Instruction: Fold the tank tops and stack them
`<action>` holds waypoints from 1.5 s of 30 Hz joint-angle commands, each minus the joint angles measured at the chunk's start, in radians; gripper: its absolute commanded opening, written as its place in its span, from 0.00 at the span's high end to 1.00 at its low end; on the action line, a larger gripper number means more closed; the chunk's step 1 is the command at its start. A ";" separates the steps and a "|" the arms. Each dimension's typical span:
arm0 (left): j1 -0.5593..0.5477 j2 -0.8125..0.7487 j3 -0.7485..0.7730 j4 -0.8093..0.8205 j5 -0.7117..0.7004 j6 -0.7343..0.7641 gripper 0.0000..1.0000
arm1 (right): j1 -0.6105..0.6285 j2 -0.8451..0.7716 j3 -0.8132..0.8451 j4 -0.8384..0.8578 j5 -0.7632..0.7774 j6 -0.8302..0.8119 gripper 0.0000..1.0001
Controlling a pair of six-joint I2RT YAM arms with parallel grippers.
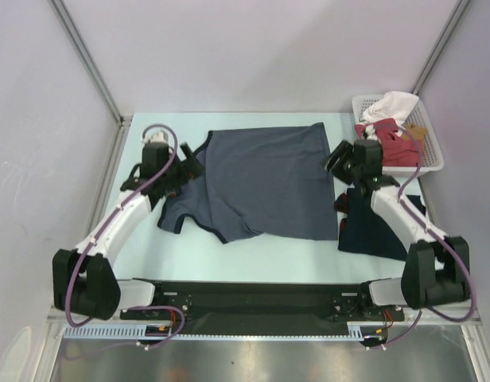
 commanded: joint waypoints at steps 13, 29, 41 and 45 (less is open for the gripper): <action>0.068 -0.085 -0.392 0.048 -0.068 -0.101 0.10 | 0.076 -0.429 -0.476 -0.145 0.184 0.025 0.43; 0.380 0.217 -0.325 0.121 -0.078 -0.120 0.18 | 0.111 -0.487 -0.567 -0.196 0.238 0.106 0.50; 0.429 0.299 0.028 -0.142 -0.344 -0.140 0.15 | 0.203 -0.451 -0.584 -0.230 0.296 0.242 0.51; 0.371 0.202 0.063 -0.173 -0.369 -0.071 0.04 | 0.263 -0.435 -0.585 -0.225 0.310 0.287 0.52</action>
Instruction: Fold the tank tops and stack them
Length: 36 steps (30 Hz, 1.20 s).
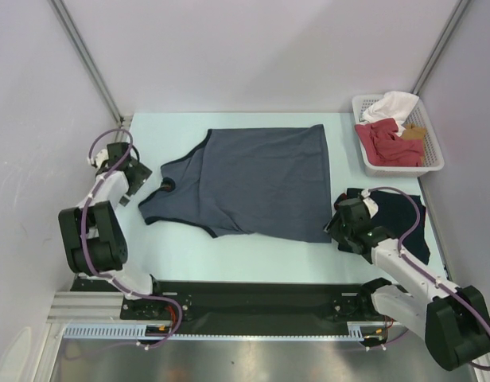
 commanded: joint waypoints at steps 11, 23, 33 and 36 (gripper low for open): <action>-0.350 -0.659 -0.292 0.137 0.247 0.121 0.00 | 0.127 0.028 0.019 -0.068 0.161 0.124 0.60; -0.544 -0.779 -0.444 -0.014 0.253 0.114 0.00 | 0.163 0.082 -0.005 -0.070 0.226 0.171 0.75; -0.698 -0.767 -0.642 0.081 0.291 0.038 0.11 | 0.128 -0.022 0.004 -0.141 0.289 0.182 1.00; -0.744 -0.724 -0.659 0.139 0.298 0.018 0.23 | 0.124 -0.021 0.007 -0.130 0.280 0.179 1.00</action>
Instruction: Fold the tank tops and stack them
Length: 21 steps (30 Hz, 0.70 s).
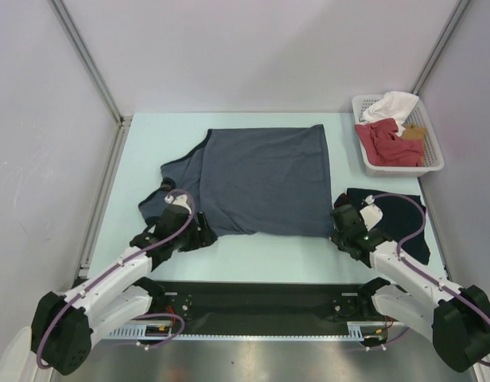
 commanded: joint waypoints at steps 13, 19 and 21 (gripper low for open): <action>-0.095 0.282 0.031 0.238 -0.045 -0.043 0.32 | -0.016 0.029 0.018 0.014 0.017 -0.002 1.00; -0.098 0.371 0.042 0.299 -0.059 -0.048 0.51 | -0.023 0.005 0.014 0.008 0.009 -0.009 1.00; -0.104 0.392 0.048 0.298 -0.078 -0.045 0.59 | -0.028 0.000 0.012 0.005 0.005 -0.011 1.00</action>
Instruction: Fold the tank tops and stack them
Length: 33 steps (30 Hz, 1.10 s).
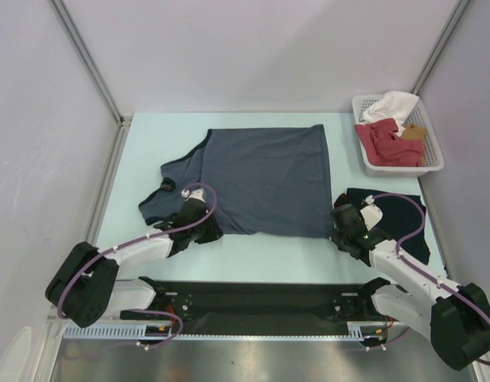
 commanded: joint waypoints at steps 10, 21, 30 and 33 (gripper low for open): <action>-0.014 -0.035 0.085 -0.257 -0.212 0.049 1.00 | -0.027 -0.018 0.033 -0.048 0.005 -0.020 1.00; -0.013 -0.336 0.034 -0.418 -0.064 -0.013 1.00 | -0.036 -0.033 0.053 -0.113 -0.004 -0.035 1.00; 0.006 -0.371 -0.019 -0.435 -0.049 -0.091 0.99 | -0.036 -0.036 0.076 -0.125 -0.005 -0.060 1.00; 0.056 -0.354 -0.045 -0.419 -0.026 -0.096 1.00 | -0.050 -0.030 0.092 -0.131 0.015 -0.089 1.00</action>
